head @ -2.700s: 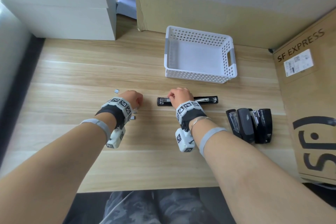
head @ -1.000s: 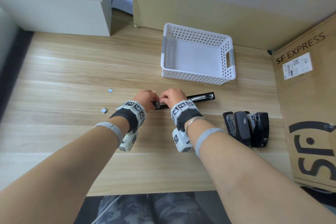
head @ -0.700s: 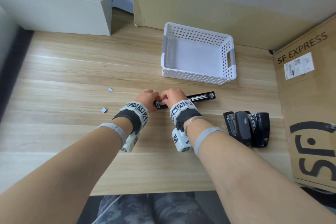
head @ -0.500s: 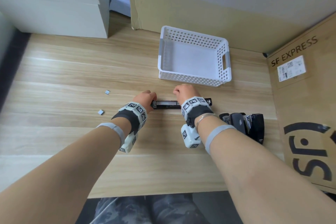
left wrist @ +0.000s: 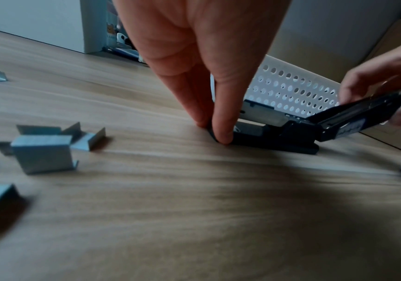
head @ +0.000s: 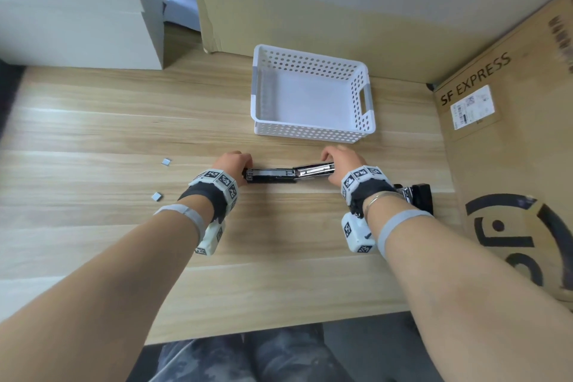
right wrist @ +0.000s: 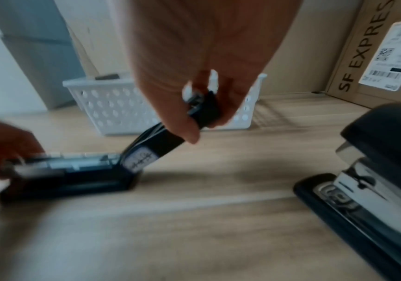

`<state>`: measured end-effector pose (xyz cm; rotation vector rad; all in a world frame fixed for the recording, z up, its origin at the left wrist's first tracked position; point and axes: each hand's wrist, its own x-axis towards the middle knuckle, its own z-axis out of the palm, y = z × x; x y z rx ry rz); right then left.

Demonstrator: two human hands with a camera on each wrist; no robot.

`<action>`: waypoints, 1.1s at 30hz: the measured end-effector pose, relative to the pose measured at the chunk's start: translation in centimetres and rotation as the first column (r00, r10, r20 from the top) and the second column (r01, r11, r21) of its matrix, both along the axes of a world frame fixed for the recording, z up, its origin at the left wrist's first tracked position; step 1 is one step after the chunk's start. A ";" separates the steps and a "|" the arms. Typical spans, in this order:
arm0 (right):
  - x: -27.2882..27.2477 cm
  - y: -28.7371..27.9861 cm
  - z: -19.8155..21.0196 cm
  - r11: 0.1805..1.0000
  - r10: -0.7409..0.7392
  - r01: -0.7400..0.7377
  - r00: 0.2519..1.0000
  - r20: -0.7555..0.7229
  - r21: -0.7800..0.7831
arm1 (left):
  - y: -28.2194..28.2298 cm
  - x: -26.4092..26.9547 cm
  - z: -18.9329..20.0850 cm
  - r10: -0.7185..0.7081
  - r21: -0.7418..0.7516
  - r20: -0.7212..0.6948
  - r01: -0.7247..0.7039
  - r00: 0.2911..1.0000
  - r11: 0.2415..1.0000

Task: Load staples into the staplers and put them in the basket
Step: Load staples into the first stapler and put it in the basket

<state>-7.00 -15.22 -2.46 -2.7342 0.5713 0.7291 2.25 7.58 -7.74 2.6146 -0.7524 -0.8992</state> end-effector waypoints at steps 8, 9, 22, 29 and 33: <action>2.4 5.1 2.8 0.963 0.017 -0.074 0.976 0.218 0.258 | -0.2 0.3 0.1 0.042 -0.025 -0.021 -0.043 0.999 0.999; 2.8 6.2 2.3 0.961 0.061 -0.121 0.971 0.233 0.251 | -0.2 0.3 0.0 0.054 -0.036 -0.014 -0.054 0.998 0.998; 4.8 10.1 -3.2 0.946 0.258 -0.278 0.957 0.130 0.169 | 0.5 0.7 -0.7 0.123 -0.126 -0.023 -0.125 0.992 0.984; 3.6 7.7 -2.9 0.959 0.248 -0.238 0.968 -0.047 0.150 | 0.2 0.7 -0.4 0.069 -0.086 -0.017 -0.070 0.998 0.994; 3.4 7.6 -3.5 0.969 0.240 -0.236 0.970 -0.047 0.077 | 0.2 1.2 0.1 0.010 -0.075 -0.041 -0.013 0.999 0.997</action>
